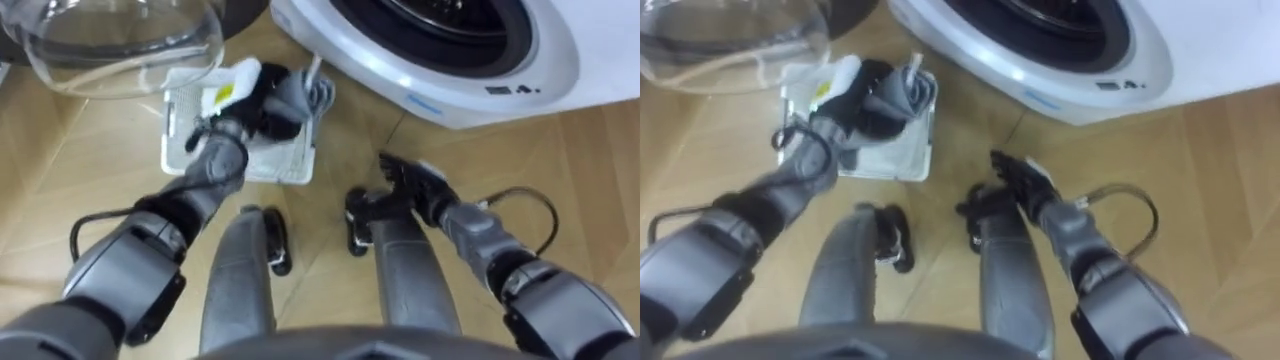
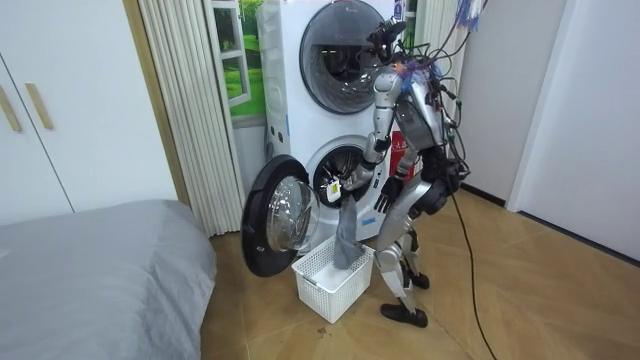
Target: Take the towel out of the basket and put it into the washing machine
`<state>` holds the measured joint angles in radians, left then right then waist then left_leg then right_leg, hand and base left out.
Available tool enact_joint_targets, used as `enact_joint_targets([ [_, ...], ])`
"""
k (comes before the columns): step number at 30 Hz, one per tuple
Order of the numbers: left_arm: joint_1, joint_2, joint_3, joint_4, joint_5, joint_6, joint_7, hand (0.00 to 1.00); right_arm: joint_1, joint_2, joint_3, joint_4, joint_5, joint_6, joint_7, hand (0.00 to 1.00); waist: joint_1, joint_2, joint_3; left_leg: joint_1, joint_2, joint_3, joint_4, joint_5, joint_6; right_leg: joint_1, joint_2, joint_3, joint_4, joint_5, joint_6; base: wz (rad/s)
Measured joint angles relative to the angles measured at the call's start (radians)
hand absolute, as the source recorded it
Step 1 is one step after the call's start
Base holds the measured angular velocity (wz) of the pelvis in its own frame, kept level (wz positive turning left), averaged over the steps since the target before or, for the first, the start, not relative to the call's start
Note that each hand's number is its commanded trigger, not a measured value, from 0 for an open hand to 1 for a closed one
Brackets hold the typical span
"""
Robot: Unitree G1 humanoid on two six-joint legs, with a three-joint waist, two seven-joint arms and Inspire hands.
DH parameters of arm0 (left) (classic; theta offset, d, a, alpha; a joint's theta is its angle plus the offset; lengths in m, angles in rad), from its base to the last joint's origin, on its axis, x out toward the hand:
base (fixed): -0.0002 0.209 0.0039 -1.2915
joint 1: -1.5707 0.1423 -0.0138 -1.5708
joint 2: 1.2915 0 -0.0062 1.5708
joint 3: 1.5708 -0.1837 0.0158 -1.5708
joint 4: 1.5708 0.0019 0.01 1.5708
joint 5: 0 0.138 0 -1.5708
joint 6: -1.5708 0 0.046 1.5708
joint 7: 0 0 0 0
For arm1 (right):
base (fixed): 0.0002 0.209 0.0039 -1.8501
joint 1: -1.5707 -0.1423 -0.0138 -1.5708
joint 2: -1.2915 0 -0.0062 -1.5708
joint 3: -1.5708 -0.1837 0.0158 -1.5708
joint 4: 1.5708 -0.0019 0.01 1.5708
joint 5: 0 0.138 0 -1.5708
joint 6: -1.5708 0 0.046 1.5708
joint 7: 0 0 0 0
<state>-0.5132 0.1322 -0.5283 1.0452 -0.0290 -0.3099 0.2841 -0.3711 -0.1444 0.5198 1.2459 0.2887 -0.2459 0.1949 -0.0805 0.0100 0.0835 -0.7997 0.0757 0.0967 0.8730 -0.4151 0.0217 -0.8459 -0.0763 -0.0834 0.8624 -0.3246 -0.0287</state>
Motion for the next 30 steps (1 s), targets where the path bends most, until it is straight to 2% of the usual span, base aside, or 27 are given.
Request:
enact_joint_targets([
  [2, 0.008, -0.013, -0.001, -0.026, -0.198, -0.001, -0.092, 1.0, -0.015, 0.014, -0.007, -0.027, -0.054, 0.012, -0.001, 0.0, 0.001, -0.002, 0.0001, 0.003, -0.002, -0.004, -0.021, 0.01, -0.002, 0.004, -0.001, -0.004, -0.024, 0.004, -0.002, 0.06],
  [3, 0.008, -0.018, -0.003, -0.029, -0.24, -0.001, -0.114, 1.0, -0.019, 0.021, -0.016, -0.029, -0.067, 0.018, -0.002, 0.0, 0.0, -0.002, -0.0001, 0.003, -0.003, -0.004, -0.026, 0.015, -0.002, 0.005, -0.002, -0.005, -0.03, 0.006, -0.003, 0.04],
  [5, 0.025, -0.045, -0.019, -0.046, -0.399, 0.0, -0.218, 1.0, -0.022, 0.039, -0.023, -0.053, -0.098, 0.031, -0.007, 0.0, 0.001, -0.003, -0.0003, 0.001, -0.006, -0.01, -0.04, 0.023, -0.004, 0.006, -0.012, -0.027, -0.033, 0.013, -0.006, 0.07],
  [9, 0.083, -0.055, -0.048, -0.118, -0.55, 0.005, -0.34, 1.0, -0.009, 0.062, -0.034, -0.084, -0.095, 0.043, -0.015, 0.0, 0.003, -0.012, -0.0034, -0.008, -0.005, -0.019, -0.04, 0.027, -0.006, 0.006, -0.012, -0.04, -0.05, 0.014, -0.008, 0.05],
  [11, 0.104, -0.057, -0.051, -0.124, -0.654, 0.019, -0.394, 1.0, 0.005, 0.062, -0.044, -0.089, -0.096, 0.046, -0.033, 0.0, 0.0, -0.026, -0.0121, -0.017, -0.003, -0.027, -0.04, 0.032, -0.008, 0.008, -0.011, -0.052, -0.066, 0.017, -0.012, 0.0],
  [14, 0.121, -0.058, -0.073, -0.132, -0.775, 0.033, -0.463, 1.0, 0.019, 0.064, -0.064, -0.089, -0.099, 0.052, -0.044, 0.0, -0.008, -0.039, -0.0206, -0.024, -0.001, -0.042, -0.045, 0.041, -0.007, 0.023, -0.008, -0.074, -0.094, 0.029, -0.012, 0.11],
  [16, 0.129, -0.06, -0.097, -0.135, -0.823, 0.037, -0.499, 1.0, 0.026, 0.067, -0.074, -0.089, -0.11, 0.052, -0.057, 0.0, -0.01, -0.041, -0.0229, -0.012, 0.001, -0.044, -0.055, 0.047, -0.004, 0.046, -0.007, -0.085, -0.116, 0.038, -0.009, 0.1],
  [19, 0.137, -0.061, -0.112, -0.137, -0.888, 0.058, -0.539, 1.0, 0.042, 0.067, -0.082, -0.089, -0.121, 0.053, -0.086, 0.0, -0.007, -0.042, -0.0377, 0.014, -0.004, -0.047, -0.084, 0.059, 0.003, 0.077, -0.009, -0.09, -0.153, 0.052, 0.0, 0.06],
  [20, 0.138, -0.06, -0.113, -0.15, -0.898, 0.068, -0.546, 1.0, 0.041, 0.067, -0.085, -0.089, -0.123, 0.055, -0.101, 0.0, -0.005, -0.041, -0.039, 0.023, -0.006, -0.046, -0.098, 0.064, 0.006, 0.087, -0.01, -0.091, -0.165, 0.06, 0.001, 0.05],
  [21, 0.138, -0.06, -0.113, -0.155, -0.901, 0.072, -0.552, 1.0, 0.041, 0.067, -0.089, -0.09, -0.125, 0.055, -0.109, 0.31, -0.003, -0.041, -0.039, 0.027, -0.008, -0.046, -0.104, 0.067, 0.006, 0.091, -0.011, -0.092, -0.17, 0.063, 0.002, 0.09],
  [22, 0.139, -0.06, -0.114, -0.163, -0.902, 0.078, -0.563, 1.0, 0.041, 0.065, -0.095, -0.091, -0.128, 0.056, -0.125, 0.72, -0.005, -0.041, -0.0395, 0.034, -0.017, -0.046, -0.115, 0.074, 0.008, 0.097, -0.012, -0.094, -0.171, 0.066, 0.004, 0.1],
  [23, 0.141, -0.061, -0.123, -0.164, -0.922, 0.083, -0.572, 1.0, 0.043, 0.064, -0.1, -0.092, -0.127, 0.059, -0.136, 1.0, -0.003, -0.041, -0.0398, 0.042, -0.02, -0.045, -0.118, 0.075, 0.009, 0.103, -0.016, -0.096, -0.169, 0.066, 0.004, 0.09],
  [27, 0.145, -0.061, -0.134, -0.165, -1.003, 0.11, -0.576, 1.0, 0.047, 0.067, -0.111, -0.112, -0.152, 0.072, -0.177, 1.0, -0.001, -0.036, -0.0428, 0.053, -0.02, -0.044, -0.119, 0.075, 0.009, 0.112, -0.025, -0.106, -0.169, 0.066, 0.005, 0.01],
  [30, 0.164, -0.068, -0.134, -0.165, -1.076, 0.129, -0.576, 1.0, 0.05, 0.071, -0.115, -0.116, -0.211, 0.074, -0.223, 1.0, 0.004, -0.023, -0.0515, 0.065, -0.02, -0.042, -0.125, 0.076, 0.009, 0.121, -0.025, -0.105, -0.171, 0.067, 0.004, 0.0],
])
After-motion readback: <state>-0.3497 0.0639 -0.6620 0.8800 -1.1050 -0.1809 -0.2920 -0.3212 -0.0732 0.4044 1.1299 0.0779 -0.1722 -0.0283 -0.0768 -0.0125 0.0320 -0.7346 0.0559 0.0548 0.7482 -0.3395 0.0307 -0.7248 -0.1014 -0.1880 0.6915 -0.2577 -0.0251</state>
